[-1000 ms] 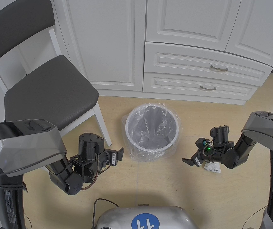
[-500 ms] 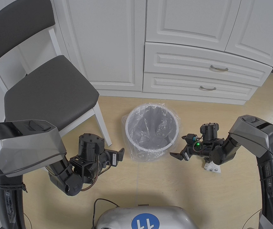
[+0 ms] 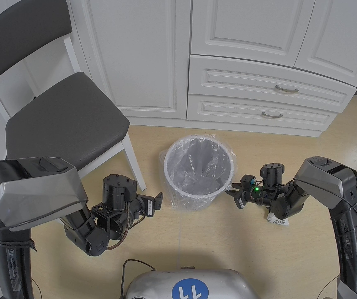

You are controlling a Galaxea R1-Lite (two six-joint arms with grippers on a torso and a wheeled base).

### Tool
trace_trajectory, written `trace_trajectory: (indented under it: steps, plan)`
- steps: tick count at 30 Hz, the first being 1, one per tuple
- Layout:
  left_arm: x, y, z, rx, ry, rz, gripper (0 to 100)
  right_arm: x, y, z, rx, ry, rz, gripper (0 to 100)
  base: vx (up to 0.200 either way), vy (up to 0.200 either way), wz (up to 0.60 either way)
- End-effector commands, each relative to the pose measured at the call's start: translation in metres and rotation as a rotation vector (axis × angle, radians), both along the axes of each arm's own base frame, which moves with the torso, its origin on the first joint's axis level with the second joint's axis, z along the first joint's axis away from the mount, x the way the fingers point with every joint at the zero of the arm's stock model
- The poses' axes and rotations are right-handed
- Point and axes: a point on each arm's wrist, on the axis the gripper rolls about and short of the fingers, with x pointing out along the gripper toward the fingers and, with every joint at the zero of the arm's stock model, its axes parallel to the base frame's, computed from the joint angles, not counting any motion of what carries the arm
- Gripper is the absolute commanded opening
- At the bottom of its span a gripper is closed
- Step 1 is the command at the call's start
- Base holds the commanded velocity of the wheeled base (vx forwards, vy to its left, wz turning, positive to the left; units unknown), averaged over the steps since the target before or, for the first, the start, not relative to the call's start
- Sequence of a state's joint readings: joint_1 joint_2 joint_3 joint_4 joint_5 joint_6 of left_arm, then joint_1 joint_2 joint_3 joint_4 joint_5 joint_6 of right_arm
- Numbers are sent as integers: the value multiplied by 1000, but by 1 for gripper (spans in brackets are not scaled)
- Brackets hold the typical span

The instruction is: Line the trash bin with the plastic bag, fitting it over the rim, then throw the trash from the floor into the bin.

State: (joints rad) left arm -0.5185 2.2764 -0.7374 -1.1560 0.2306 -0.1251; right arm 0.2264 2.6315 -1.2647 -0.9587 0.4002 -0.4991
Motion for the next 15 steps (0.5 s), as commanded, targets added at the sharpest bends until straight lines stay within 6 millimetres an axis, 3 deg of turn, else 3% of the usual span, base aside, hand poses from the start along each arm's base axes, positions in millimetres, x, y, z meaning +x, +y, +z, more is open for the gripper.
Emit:
trace_trajectory:
  steps: [1, 6, 15]
  plan:
    - [-1, 0, -3, 5, 8, 1, 100, 4, -3, -7, -3, 11, -11, 0, 0, 0, 0]
    - [0, 0, -5, 2, 1, 1, 100, 14, -9, -17, -2, 33, -32, 0, 0, 0, 0]
    - [1, -1, -8, 2, 1, 1, 100, 32, -12, -16, 14, 107, -118, 0, 0, 0, 0]
